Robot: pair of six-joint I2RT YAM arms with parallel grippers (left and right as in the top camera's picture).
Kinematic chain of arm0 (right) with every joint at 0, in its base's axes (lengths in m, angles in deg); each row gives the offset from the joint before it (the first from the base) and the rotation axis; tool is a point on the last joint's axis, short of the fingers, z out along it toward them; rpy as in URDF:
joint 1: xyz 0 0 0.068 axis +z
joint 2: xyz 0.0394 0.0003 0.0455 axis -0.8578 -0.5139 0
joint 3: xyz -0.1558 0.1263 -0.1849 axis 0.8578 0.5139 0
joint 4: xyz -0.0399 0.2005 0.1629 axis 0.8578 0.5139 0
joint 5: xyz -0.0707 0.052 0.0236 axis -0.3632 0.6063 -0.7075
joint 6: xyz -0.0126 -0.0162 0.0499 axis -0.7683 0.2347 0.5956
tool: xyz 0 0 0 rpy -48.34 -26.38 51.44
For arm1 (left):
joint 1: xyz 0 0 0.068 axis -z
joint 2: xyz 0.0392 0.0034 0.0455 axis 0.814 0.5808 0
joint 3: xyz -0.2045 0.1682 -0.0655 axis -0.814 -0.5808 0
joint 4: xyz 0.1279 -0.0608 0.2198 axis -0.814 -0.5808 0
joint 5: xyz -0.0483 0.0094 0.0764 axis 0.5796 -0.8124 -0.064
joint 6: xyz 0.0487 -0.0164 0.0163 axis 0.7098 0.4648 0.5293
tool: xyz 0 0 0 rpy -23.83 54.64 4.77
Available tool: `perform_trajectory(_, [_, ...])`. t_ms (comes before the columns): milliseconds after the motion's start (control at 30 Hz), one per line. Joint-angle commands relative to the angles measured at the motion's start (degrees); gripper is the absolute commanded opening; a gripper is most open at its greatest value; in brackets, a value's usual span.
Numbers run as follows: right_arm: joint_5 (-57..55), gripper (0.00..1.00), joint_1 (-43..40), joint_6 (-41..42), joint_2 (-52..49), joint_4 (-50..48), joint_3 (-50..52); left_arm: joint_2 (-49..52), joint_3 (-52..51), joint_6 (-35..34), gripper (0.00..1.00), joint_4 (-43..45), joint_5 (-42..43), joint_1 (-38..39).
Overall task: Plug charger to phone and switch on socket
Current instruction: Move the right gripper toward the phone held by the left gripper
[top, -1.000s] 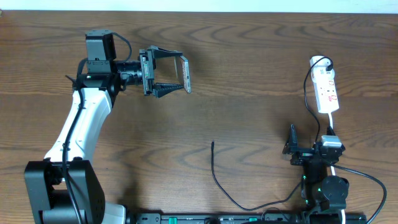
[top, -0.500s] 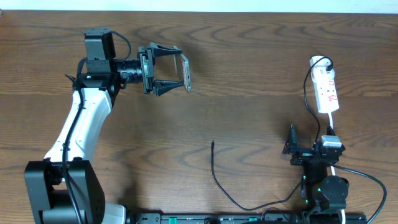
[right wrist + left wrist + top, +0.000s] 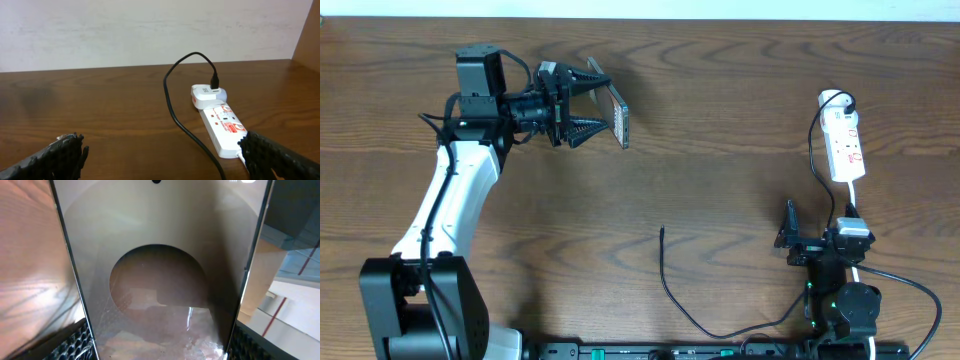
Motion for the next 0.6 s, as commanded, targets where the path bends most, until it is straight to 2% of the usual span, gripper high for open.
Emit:
perform_trajectory(0, [-0.5, 0.99, 0.1, 1.2, 0.2, 0.2, 0.1, 2.2, 0.7, 3.0, 0.08, 0.5, -0.5, -0.3])
perform_trajectory(200, [5.4, 0.99, 0.1, 3.8, 0.2, -2.6, -0.4, 6.1, 0.7, 2.9, 0.07, 0.5, -0.3, -0.3])
perform_trajectory(400, [7.3, 0.99, 0.1, 6.6, -2.3, 2.1, -8.7, 7.4, 0.7, 2.9, 0.07, 0.5, -1.0, -0.3])
perform_trajectory(567, [18.9, 0.99, 0.1, 9.2, -16.2, 5.0, -20.8, 7.4, 0.7, 2.9, 0.07, 0.5, -3.5, -0.3])
